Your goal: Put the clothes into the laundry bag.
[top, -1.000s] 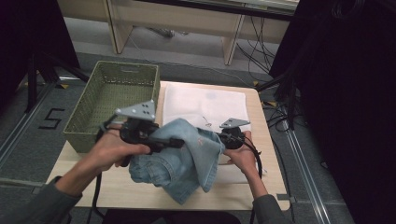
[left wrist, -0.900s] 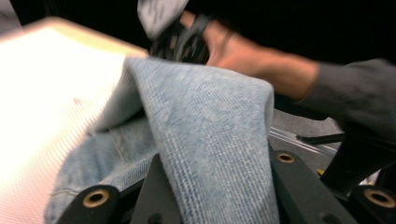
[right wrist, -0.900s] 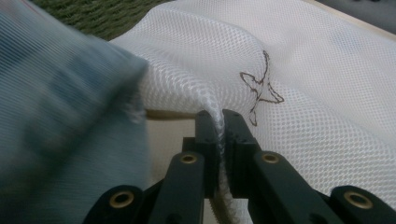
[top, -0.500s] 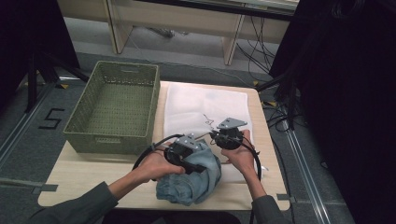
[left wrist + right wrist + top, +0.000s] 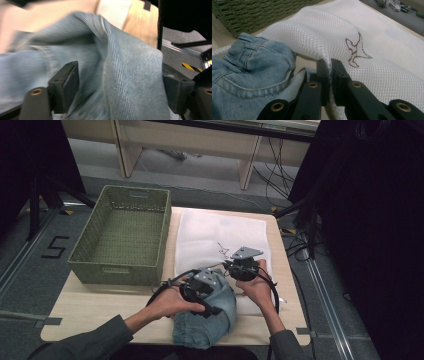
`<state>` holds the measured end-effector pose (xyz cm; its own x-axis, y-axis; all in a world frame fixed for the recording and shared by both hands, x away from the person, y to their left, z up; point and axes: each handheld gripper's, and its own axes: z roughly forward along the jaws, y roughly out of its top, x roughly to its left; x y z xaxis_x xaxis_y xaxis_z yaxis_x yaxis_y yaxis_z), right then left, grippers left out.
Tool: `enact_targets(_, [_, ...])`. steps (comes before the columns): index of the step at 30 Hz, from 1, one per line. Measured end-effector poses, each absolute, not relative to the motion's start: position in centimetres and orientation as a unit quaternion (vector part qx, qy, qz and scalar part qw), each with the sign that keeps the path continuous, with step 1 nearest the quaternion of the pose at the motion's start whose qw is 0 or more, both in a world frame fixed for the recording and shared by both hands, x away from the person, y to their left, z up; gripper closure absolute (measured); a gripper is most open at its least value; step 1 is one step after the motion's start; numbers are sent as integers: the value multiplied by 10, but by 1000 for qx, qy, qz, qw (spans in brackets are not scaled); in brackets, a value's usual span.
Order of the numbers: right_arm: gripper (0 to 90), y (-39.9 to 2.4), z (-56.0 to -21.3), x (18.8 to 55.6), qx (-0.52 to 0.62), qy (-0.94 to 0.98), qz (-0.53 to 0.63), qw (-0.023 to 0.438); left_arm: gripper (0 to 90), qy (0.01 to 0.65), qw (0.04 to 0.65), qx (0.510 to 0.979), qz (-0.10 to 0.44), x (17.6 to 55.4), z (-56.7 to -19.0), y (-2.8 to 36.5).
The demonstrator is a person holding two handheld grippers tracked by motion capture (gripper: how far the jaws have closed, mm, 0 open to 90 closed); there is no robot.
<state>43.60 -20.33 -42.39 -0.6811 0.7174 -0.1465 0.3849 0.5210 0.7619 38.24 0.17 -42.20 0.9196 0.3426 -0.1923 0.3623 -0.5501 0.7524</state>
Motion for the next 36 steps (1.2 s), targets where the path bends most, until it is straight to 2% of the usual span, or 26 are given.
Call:
enact_targets(5, [861, -203, -424, 436, 328, 842, 364, 226, 188, 202, 418, 884, -55, 392, -414, 23])
enact_targets(9, [861, -203, -424, 436, 328, 842, 365, 225, 190, 210, 428, 877, -67, 398, -410, 34])
enact_targets(12, [860, -203, -425, 437, 325, 843, 365, 225, 177, 209, 413, 884, -67, 395, -410, 32])
enact_targets(14, [861, -204, -424, 437, 324, 843, 365, 225, 181, 196, 412, 888, -54, 390, -405, 28])
enact_targets(20, [860, -205, -424, 437, 329, 839, 370, 227, 184, 211, 446, 869, -21, 393, -383, 37])
enact_targets(26, [859, -205, -424, 437, 326, 842, 366, 226, 203, 277, 422, 862, 40, 421, -399, 58])
enact_targets(30, [860, -204, -423, 437, 327, 842, 365, 227, 256, 322, 398, 859, 28, 439, -429, 62])
enact_targets(32, [861, -202, -423, 437, 329, 840, 366, 229, 248, 308, 376, 873, 33, 449, -442, 66])
enact_targets(33, [861, -202, -423, 436, 329, 841, 363, 230, 302, 347, 401, 848, 10, 450, -450, 63])
enact_targets(34, [861, -202, -423, 436, 328, 841, 363, 230, 302, 349, 409, 843, -19, 453, -453, 64])
enact_targets(35, [861, -202, -423, 437, 325, 842, 363, 232, 365, 348, 418, 838, -37, 452, -455, 63])
enact_targets(36, [861, -202, -423, 437, 324, 842, 364, 233, 434, 340, 417, 842, -27, 449, -454, 61])
